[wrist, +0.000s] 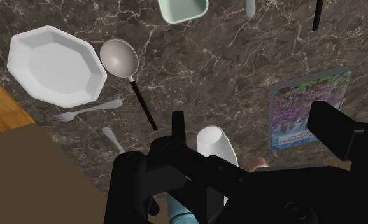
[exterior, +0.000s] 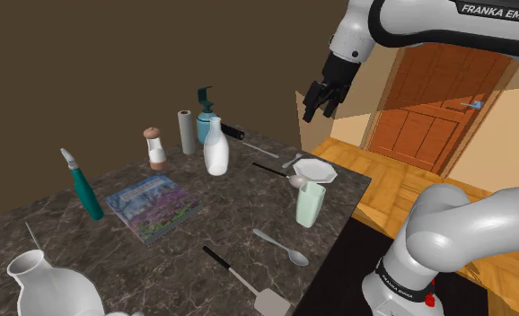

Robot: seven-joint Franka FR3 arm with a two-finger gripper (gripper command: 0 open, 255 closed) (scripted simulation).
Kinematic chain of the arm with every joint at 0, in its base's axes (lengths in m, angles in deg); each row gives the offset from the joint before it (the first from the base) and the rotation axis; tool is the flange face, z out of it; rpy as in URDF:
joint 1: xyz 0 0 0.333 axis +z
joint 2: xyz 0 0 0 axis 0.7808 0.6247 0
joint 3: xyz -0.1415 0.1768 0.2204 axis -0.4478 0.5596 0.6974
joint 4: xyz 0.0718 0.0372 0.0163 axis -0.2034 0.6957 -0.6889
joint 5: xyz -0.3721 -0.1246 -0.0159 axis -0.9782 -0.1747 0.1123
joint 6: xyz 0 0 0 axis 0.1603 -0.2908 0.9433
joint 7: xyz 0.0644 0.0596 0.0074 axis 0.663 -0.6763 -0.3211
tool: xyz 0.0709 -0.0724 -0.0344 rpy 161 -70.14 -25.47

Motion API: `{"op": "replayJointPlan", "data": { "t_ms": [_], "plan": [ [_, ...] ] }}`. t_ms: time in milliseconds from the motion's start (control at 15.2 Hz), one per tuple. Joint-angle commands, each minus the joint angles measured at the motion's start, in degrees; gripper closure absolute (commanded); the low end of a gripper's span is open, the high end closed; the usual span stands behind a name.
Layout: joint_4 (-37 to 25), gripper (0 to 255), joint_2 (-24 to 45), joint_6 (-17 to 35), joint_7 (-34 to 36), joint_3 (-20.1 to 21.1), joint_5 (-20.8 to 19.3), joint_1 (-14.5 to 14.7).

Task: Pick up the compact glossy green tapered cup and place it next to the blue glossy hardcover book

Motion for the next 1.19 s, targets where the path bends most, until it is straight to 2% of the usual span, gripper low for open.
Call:
{"op": "replayJointPlan", "data": {
  "t_ms": [0, 1122],
  "plan": [
    [0.0, 0, 0.0, 0.0, 0.0, 0.0, 0.0, 0.0],
    [36.3, 0, -12.4, 21.1, 4.4, -0.1, -2.5, -5.7]
  ]
}}
